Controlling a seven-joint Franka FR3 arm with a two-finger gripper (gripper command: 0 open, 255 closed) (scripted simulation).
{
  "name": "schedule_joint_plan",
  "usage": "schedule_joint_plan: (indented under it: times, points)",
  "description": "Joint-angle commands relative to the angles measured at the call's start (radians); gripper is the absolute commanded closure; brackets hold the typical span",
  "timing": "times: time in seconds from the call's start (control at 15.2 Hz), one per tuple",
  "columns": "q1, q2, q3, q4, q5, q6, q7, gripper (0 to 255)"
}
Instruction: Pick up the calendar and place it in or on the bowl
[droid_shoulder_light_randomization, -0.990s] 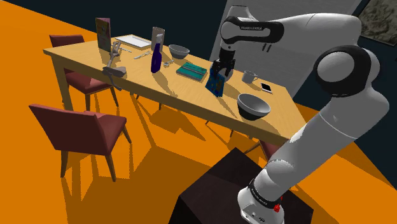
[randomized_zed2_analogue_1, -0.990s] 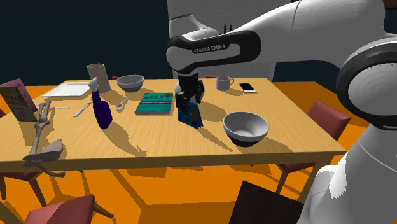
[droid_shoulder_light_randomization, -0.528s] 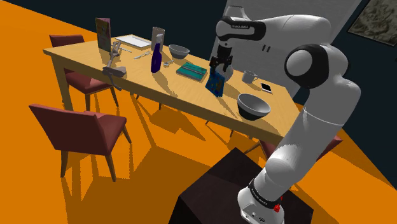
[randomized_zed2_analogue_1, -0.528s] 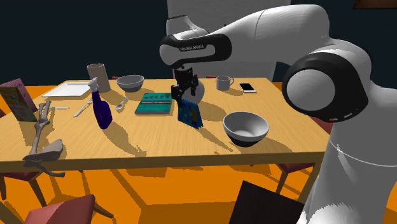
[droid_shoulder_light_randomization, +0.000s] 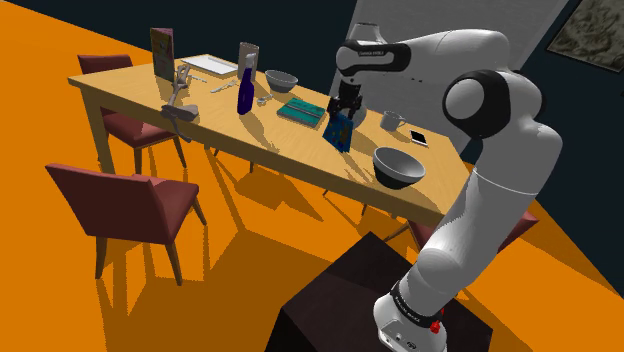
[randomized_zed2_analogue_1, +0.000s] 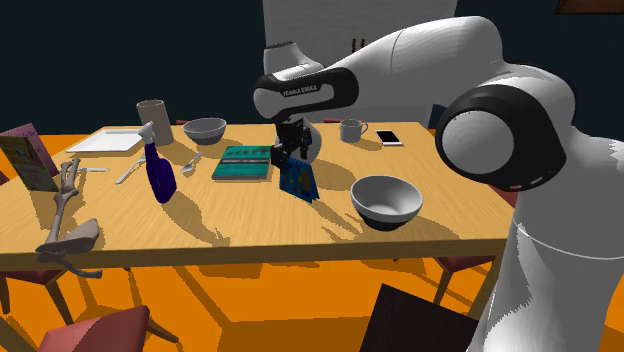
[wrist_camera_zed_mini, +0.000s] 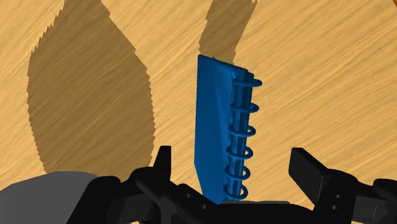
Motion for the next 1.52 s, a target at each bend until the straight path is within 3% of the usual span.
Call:
schedule_joint_plan:
  times: [0.0, 0.33, 0.4, 0.99, 1.45]
  points:
    - [-0.001, 0.002, 0.000, -0.002, 0.000, 0.005, -0.001, 0]
    - [-0.001, 0.002, 0.000, -0.002, 0.000, 0.005, -0.001, 0]
    - [-0.001, 0.002, 0.000, -0.002, 0.000, 0.005, -0.001, 255]
    - [-0.001, 0.002, 0.000, -0.002, 0.000, 0.005, -0.001, 255]
    - [-0.001, 0.000, -0.001, 0.088, 0.003, -0.087, -0.011, 255]
